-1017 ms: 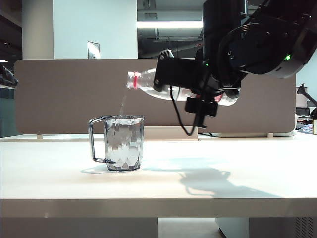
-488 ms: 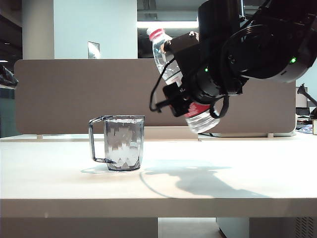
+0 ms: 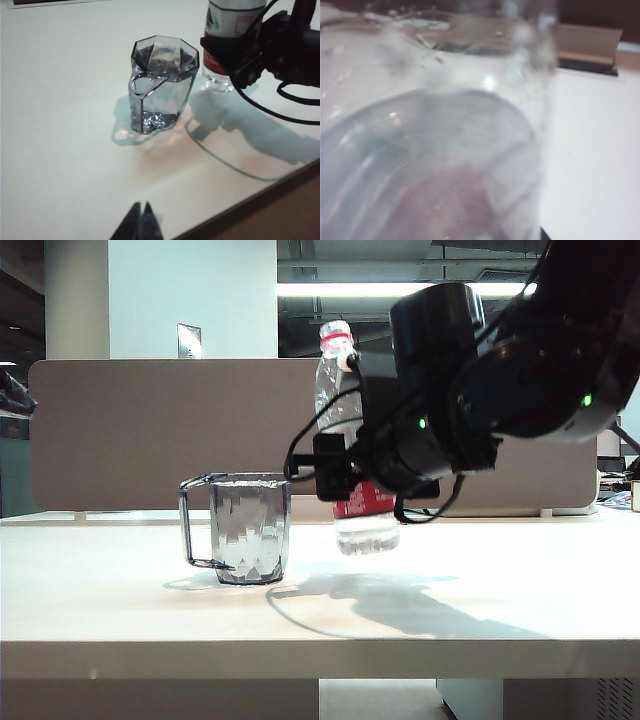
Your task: Pick up the mineral water bottle on the table and pour water into the mug until it's full.
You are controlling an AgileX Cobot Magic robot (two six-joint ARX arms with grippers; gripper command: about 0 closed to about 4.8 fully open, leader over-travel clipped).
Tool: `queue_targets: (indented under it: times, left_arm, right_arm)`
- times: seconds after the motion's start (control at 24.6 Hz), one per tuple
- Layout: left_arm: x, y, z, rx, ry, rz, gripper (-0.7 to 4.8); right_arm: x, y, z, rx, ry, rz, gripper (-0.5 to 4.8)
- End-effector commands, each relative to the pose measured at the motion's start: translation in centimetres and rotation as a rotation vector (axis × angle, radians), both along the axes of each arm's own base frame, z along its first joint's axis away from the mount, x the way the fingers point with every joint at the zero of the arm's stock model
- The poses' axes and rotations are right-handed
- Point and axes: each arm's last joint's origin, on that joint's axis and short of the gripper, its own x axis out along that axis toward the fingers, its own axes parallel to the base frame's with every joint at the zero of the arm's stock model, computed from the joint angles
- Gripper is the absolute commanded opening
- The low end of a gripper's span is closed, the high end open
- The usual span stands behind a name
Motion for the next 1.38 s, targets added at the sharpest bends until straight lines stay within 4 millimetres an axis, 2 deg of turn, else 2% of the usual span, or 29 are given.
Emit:
queue_targets:
  times: [0.04, 0.45, 0.69, 1.26, 1.38]
  left_arm:
    - [0.0, 0.0, 0.2, -0.011, -0.014, -0.002, -0.02]
    - [0.0, 0.0, 0.2, -0.011, -0.013, -0.003, -0.02]
    - [0.0, 0.0, 0.2, -0.011, -0.014, -0.002, -0.02]
    - [0.0, 0.0, 0.2, -0.011, -0.013, -0.003, -0.02]
    - [0.0, 0.0, 0.2, -0.011, -0.014, -0.002, -0.03]
  right_arm:
    - [0.3, 0.0, 0.2, 0.096, -0.035, 0.004, 2.69]
    - [0.9, -0.6, 0.2, 0.185, -0.038, 0.014, 2.69]
    - [1.0, -0.6, -1.7, 0.183, -0.033, 0.018, 2.69]
    - [0.8, -0.7, -3.3, 0.146, -0.001, 0.017, 2.75]
    - [0.6, -0.8, -3.5, 0.127, 0.003, 0.02, 3.23]
